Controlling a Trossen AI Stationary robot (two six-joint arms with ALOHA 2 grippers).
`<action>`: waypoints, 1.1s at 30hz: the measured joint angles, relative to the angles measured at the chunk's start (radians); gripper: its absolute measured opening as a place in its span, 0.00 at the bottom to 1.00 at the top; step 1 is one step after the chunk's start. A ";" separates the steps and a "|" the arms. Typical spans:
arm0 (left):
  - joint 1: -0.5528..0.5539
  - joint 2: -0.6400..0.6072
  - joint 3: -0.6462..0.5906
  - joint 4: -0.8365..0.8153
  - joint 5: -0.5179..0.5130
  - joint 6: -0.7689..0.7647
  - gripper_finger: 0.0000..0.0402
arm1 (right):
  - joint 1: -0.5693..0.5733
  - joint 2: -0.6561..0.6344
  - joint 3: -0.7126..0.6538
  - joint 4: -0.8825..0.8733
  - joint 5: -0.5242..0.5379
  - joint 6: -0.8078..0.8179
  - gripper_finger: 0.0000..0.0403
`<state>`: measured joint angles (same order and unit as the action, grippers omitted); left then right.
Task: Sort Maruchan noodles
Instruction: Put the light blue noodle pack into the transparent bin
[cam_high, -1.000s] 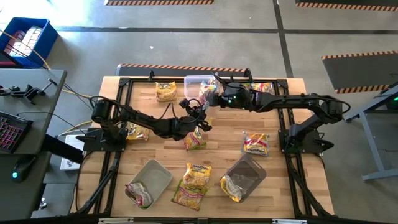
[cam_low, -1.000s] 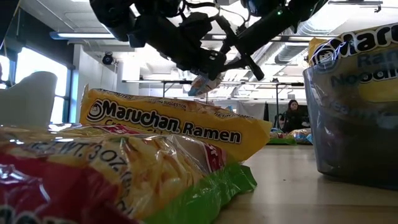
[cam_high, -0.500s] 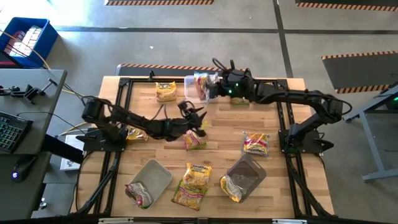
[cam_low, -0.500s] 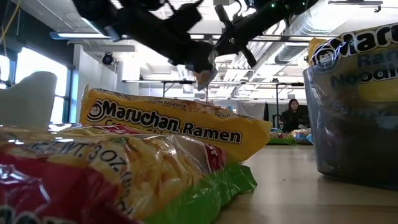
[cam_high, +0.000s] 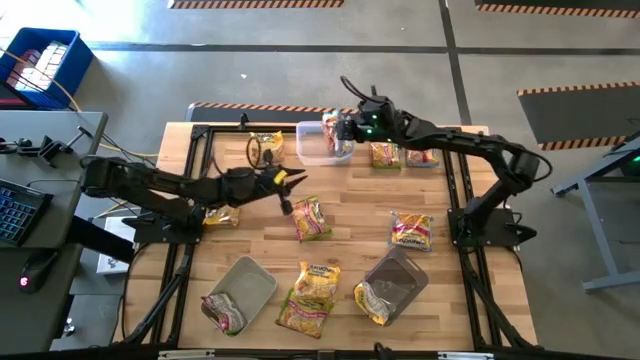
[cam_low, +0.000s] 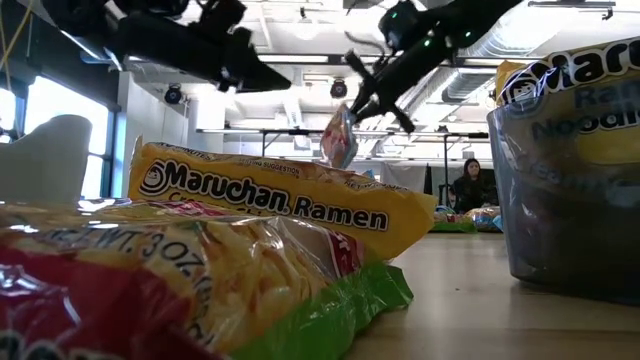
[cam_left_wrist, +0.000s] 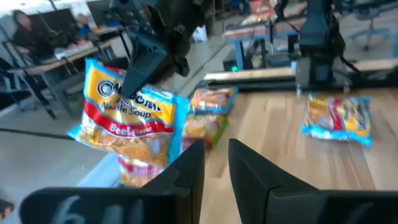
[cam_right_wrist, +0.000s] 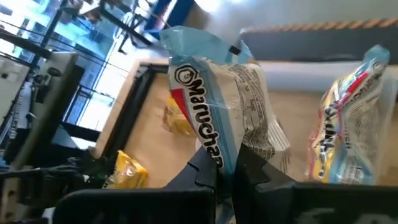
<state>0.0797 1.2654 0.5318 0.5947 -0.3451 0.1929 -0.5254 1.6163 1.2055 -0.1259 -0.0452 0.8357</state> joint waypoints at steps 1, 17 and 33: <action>0.010 -0.016 -0.003 -0.025 0.022 -0.001 0.14 | -0.005 0.019 0.014 -0.013 -0.006 0.002 0.00; 0.033 -0.068 -0.088 -0.074 0.060 -0.034 0.05 | -0.038 0.365 0.512 -0.549 0.026 -0.055 0.00; 0.033 -0.068 -0.088 -0.075 0.059 -0.035 0.05 | -0.063 0.405 0.568 -0.693 0.071 0.031 0.00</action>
<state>0.1127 1.1973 0.4438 0.5199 -0.2863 0.1577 -0.5882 2.0216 1.7736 -0.8187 0.0257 0.8669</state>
